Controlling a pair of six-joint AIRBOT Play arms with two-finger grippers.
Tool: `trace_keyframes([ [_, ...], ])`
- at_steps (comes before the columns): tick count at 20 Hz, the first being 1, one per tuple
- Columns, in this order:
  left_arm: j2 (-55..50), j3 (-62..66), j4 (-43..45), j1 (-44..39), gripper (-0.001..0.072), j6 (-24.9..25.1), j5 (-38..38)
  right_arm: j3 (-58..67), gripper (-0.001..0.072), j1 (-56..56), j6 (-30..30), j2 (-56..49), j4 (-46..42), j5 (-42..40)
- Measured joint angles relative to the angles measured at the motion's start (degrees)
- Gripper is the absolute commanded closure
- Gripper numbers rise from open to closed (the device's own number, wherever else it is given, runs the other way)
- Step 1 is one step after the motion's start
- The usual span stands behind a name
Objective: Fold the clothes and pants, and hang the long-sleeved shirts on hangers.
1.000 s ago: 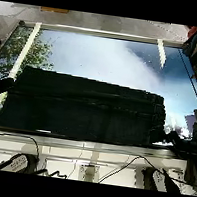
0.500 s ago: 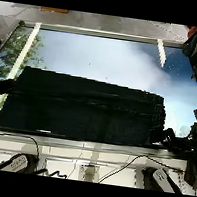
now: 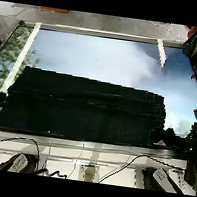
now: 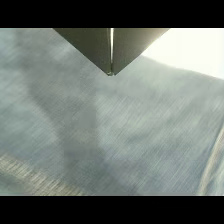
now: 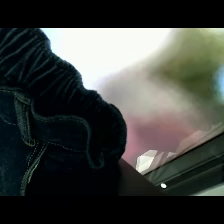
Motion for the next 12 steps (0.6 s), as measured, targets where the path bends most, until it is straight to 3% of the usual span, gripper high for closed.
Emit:
trace_keyframes([
  [1,2.3,-2.5,1.3,1.7,0.0665,0.0,-0.1,0.0,0.0672,0.0,0.0,0.0,0.2,0.1],
  [2,4.3,-5.2,2.3,3.5,0.057,0.1,-0.1,0.0,0.0672,0.0,0.0,0.0,0.3,0.2],
  [4,6.9,-9.9,3.5,6.6,0.0227,0.3,0.2,0.0,0.0672,0.0,-0.1,0.0,0.5,0.4],
  [5,7.6,-11.8,3.9,7.9,0.0185,0.3,0.6,0.0,0.0672,0.0,-0.1,0.0,0.5,0.5],
  [12,6.4,-19.1,4.5,14.3,0.0187,0.5,9.4,0.0,0.0672,0.0,-0.1,0.0,0.8,1.0],
])
